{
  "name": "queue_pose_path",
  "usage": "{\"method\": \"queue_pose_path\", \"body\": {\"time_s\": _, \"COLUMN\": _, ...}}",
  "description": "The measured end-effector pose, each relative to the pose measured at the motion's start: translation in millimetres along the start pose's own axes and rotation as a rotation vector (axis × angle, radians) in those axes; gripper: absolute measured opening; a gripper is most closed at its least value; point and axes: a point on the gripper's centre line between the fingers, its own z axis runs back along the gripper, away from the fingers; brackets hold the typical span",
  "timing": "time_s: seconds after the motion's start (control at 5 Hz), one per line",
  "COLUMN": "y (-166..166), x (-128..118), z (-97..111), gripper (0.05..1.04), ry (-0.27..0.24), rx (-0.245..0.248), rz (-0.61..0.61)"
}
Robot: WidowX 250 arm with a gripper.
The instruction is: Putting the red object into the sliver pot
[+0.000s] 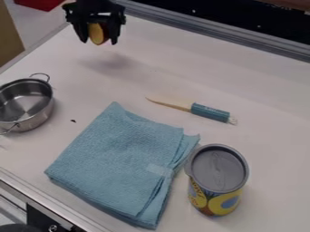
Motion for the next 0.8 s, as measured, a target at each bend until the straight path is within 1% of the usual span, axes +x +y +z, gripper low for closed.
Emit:
{"method": "queue_pose_path", "body": {"time_s": 0.2, "y": 16.5, "x": -10.3, "z": 17.0, "gripper": 0.875, "ry": -0.007, "rx": 0.011, "rz": -0.013}}
{"method": "queue_pose_path", "body": {"time_s": 0.4, "y": 46.8, "x": -37.3, "z": 27.0, "gripper": 0.867, "ry": 0.02, "rx": -0.02, "rz": -0.107}}
{"method": "queue_pose_path", "body": {"time_s": 0.6, "y": 77.8, "x": -60.0, "z": 38.7, "gripper": 0.863, "ry": 0.034, "rx": -0.038, "rz": -0.169}}
{"method": "queue_pose_path", "body": {"time_s": 0.8, "y": 90.2, "x": -84.5, "z": 33.1, "gripper": 0.863, "ry": 0.042, "rx": -0.042, "rz": -0.27}}
